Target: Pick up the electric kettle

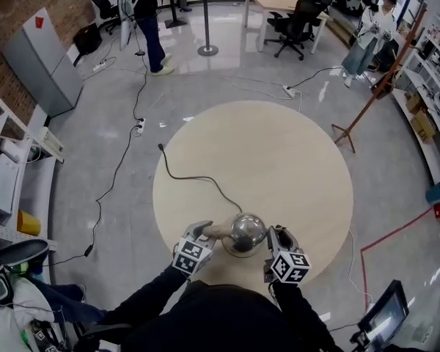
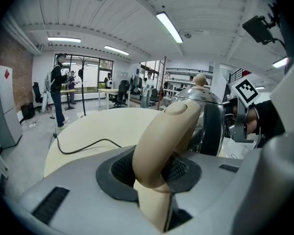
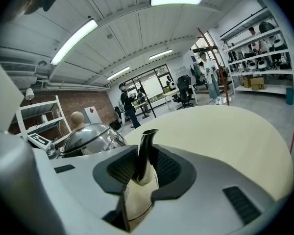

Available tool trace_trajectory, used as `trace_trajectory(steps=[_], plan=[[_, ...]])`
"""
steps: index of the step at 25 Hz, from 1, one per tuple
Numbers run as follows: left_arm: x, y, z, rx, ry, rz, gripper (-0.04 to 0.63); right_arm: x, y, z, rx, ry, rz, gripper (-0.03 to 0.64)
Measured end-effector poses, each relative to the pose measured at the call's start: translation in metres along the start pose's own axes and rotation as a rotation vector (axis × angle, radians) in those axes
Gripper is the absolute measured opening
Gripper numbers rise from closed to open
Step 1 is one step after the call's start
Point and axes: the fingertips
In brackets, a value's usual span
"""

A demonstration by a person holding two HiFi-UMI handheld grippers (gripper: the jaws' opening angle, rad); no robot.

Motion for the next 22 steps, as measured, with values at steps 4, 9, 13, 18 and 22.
trace_trajectory(steps=[4, 9, 13, 18, 22], plan=[[-0.010, 0.008, -0.019, -0.001, -0.007, -0.015, 0.121, -0.011, -0.011, -0.014, 0.021, -0.004, 0.013, 0.101], [-0.011, 0.020, -0.041, -0.023, 0.007, -0.036, 0.121, -0.006, -0.024, -0.032, 0.044, 0.011, -0.017, 0.101], [0.000, 0.024, -0.054, -0.007, 0.040, -0.019, 0.117, 0.003, -0.031, -0.046, 0.047, 0.044, -0.040, 0.103], [0.027, 0.024, -0.073, 0.003, 0.086, 0.005, 0.117, 0.031, -0.044, -0.061, 0.059, 0.104, -0.067, 0.103], [0.049, 0.030, -0.080, -0.001, 0.113, 0.010, 0.117, 0.058, -0.045, -0.071, 0.066, 0.144, -0.100, 0.103]])
Point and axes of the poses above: the fingertips, and each gripper's own axes: z forward along the fingers, y to its right, x out of its top, and after that the axes turned 12 degrees about -y, right-handed
